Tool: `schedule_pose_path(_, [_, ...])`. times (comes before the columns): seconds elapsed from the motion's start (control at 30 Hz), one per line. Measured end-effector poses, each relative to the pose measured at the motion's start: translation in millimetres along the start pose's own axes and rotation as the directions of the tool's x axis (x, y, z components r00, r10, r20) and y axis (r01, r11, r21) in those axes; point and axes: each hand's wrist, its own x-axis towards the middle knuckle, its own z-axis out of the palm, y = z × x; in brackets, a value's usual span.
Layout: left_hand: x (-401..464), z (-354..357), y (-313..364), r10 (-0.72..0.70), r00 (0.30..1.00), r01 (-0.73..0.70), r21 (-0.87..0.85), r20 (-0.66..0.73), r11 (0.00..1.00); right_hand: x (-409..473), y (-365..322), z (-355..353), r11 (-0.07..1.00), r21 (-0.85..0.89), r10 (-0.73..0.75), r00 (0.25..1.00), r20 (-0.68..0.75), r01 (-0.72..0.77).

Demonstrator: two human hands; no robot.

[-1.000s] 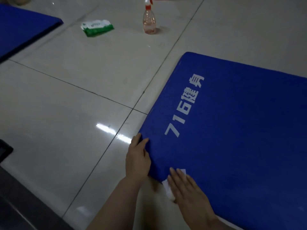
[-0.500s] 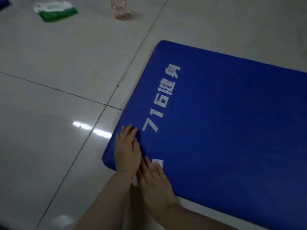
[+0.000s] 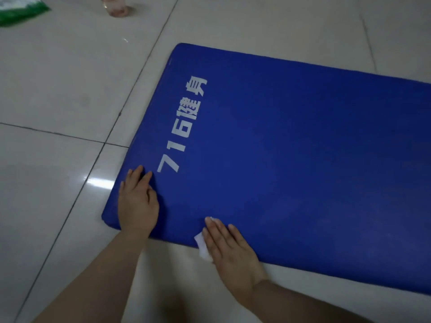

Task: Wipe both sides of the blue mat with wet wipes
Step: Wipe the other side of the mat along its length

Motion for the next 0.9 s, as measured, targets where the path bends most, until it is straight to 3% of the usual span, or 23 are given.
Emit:
schedule_pose_path(0.17, [-16.7, 2.2, 40.6, -0.002, 0.999, -0.003, 0.092, 0.053, 0.996, -51.9, 47.2, -4.2, 0.999, -0.039, 0.018, 0.999, 0.051, -0.016])
schedule_pose_path(0.33, [-35.8, 19.2, 99.3, 0.166, 0.960, -0.176, 0.027, 0.226, 0.984, -86.2, 61.5, -20.7, 0.987, 0.077, 0.137, 0.986, 0.096, -0.144])
schedule_pose_path(0.47, [-39.6, 25.4, 134.6, 0.237, 0.929, -0.238, -0.031, 0.283, 0.971, -50.8, 37.1, -27.7, 0.981, 0.113, 0.140, 0.979, 0.148, -0.158])
schedule_pose_path(0.6, [-34.6, 22.4, 163.1, 0.348, 0.887, -0.371, 0.018, 0.304, 0.929, -20.1, 29.7, -22.1, 0.945, 0.167, 0.244, 0.947, 0.210, -0.281])
schedule_pose_path(0.77, [-28.8, 25.6, 194.6, 0.493, 0.760, -0.576, 0.089, 0.424, 0.812, -43.8, 57.1, -22.0, 0.997, 0.017, 0.066, 0.986, 0.153, -0.070])
schedule_pose_path(0.9, [-27.8, 42.6, 223.4, 0.475, 0.753, -0.574, 0.101, 0.455, 0.813, -84.2, 80.3, -13.8, 0.999, 0.031, 0.037, 0.990, 0.139, -0.042])
